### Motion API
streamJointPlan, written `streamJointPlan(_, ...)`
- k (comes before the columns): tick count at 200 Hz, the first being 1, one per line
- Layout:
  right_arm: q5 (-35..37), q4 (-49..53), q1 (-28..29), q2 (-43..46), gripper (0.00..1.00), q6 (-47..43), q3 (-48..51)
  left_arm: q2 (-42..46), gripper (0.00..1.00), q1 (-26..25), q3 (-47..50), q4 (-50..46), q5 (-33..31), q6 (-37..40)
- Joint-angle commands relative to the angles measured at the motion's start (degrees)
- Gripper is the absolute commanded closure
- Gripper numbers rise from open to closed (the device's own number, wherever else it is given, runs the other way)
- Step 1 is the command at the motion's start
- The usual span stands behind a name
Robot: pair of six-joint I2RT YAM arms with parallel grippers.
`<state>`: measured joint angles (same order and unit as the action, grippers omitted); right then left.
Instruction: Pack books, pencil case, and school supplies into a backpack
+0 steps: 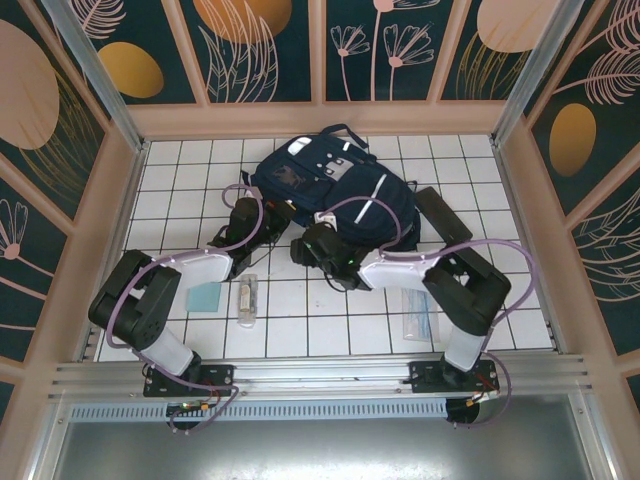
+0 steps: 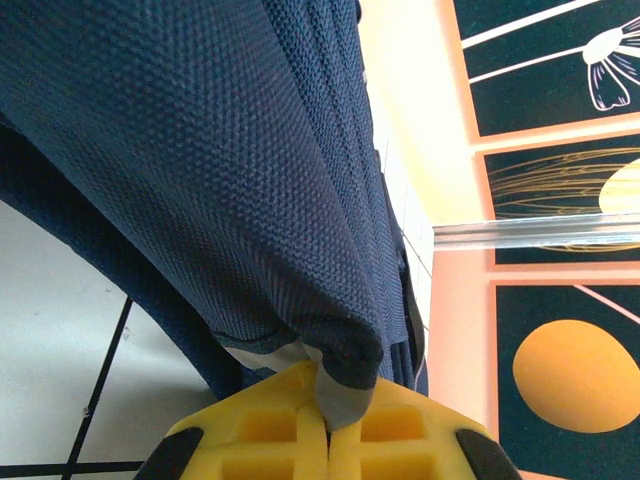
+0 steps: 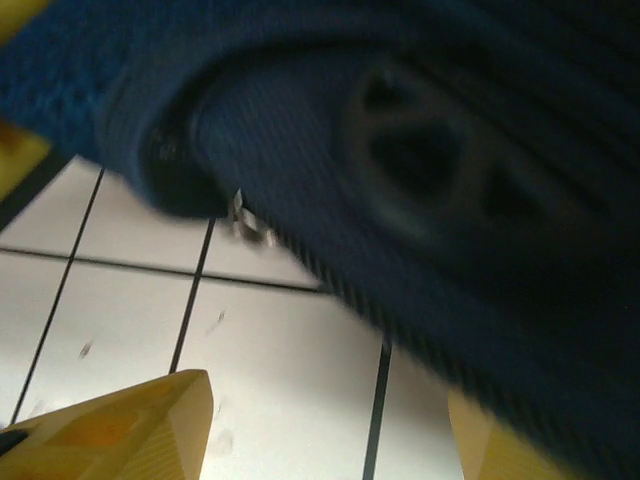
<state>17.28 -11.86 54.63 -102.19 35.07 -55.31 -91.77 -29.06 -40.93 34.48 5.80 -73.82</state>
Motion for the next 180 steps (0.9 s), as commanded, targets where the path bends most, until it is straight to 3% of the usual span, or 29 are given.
streamJointPlan(1,11.58,-4.59,0.65,-4.35,0.36,-3.34,-4.60,3.26,1.00,-0.73,0.23,5.86,1.66,-1.17)
streamJointPlan(32,18.51,-5.91,0.74,-9.36,0.39,-2.49,-8.39,2.74,1.00,-0.74,0.83,6.54,2.36,-2.09)
streamJointPlan(48,20.37,-7.08,0.89,-10.73,0.48,-2.28,-9.54,2.47,1.00,-0.73,1.02,6.63,2.75,-2.37)
streamJointPlan(74,21.12,-8.41,0.85,-10.44,0.72,-2.84,-9.45,2.16,1.00,-0.74,1.43,6.65,2.36,-2.47)
streamJointPlan(96,17.60,-8.76,0.86,-8.35,1.00,-4.03,-8.02,1.63,1.00,-0.74,1.60,6.65,0.59,-1.90)
streamJointPlan(138,6.20,-7.35,0.12,-2.63,1.00,-4.05,-3.41,-2.16,1.00,-0.49,-1.34,6.14,-1.22,0.07)
streamJointPlan(180,-13.41,-3.24,-5.31,1.85,1.00,0.30,2.69,-5.30,1.00,0.92,-3.96,6.21,-0.88,1.92)
